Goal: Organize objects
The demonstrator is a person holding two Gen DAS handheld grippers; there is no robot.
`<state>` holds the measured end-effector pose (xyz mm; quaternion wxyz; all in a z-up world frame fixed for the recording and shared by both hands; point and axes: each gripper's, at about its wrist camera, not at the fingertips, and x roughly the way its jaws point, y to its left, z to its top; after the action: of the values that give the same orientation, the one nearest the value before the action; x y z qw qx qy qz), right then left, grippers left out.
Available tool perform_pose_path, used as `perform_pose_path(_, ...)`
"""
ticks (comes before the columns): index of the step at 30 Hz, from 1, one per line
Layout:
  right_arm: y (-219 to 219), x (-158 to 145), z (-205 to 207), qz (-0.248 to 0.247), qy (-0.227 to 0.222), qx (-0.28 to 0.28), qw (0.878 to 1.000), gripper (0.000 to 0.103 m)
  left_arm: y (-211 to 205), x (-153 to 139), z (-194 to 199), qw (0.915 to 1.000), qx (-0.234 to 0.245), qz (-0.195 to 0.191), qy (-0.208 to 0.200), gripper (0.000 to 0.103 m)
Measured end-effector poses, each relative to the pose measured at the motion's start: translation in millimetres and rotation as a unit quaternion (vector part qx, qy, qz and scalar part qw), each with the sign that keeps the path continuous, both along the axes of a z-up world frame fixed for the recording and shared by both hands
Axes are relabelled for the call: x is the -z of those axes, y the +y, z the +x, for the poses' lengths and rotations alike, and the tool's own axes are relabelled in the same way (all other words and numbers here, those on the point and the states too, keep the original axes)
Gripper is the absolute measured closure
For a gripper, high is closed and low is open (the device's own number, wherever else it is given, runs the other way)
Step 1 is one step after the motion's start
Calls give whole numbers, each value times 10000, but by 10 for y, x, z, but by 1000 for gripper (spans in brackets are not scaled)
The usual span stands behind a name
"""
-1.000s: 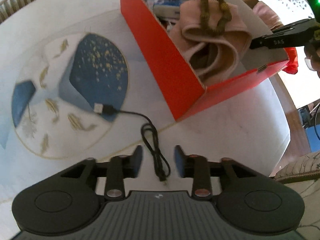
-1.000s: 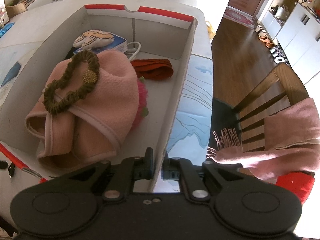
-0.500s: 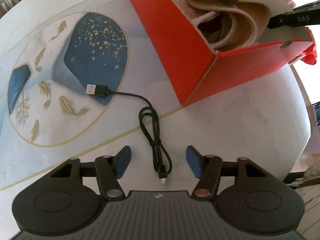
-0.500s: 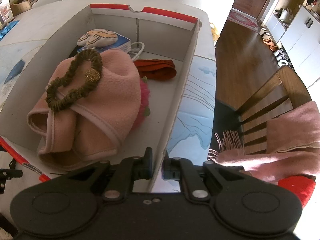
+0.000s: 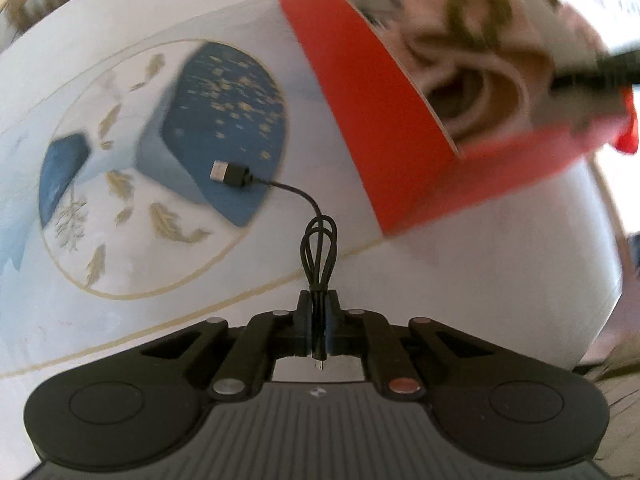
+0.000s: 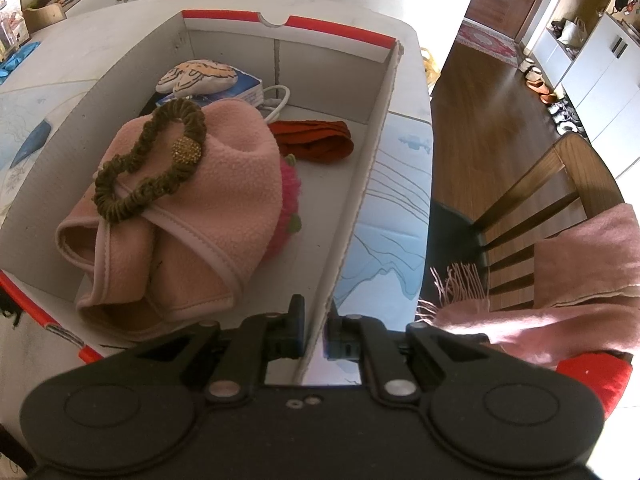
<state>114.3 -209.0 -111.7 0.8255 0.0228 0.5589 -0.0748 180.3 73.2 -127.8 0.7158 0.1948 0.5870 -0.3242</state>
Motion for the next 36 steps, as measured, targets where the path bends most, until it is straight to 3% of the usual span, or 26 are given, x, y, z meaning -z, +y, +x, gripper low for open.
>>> perform_pose_path(3,0,1,-1,4,2,1,10000,96,154,-196,158,9981,-440,-420,90,99)
perform_pose_path(7,4,-6,1,2,-4,6,10000,96,251,-524,265,9952,-605,-756,-146,99)
perform_pose_path(10,9,-12,-5,5,-11,14,10000,96,203,-776,290,9936,-480,-954,-359,99)
perform_pose_path(17,15,-11,-18,-1,-14,20,10000,96,-224,-1227,215,9875,328,-1374,-706,99)
perform_pose_path(22,23,-14,-27,-7,-20,32,10000,96,-652,-1244,135,9834,839,-1405,-782,99)
perform_pose_path(29,20,-15,-32,-21,-21,37,10000,96,-1198,-983,78,9791,1364,-1128,-1001,99)
perform_pose_path(36,16,-13,-32,-13,-22,44,10000,96,-1393,-631,136,9829,1453,-730,-865,99)
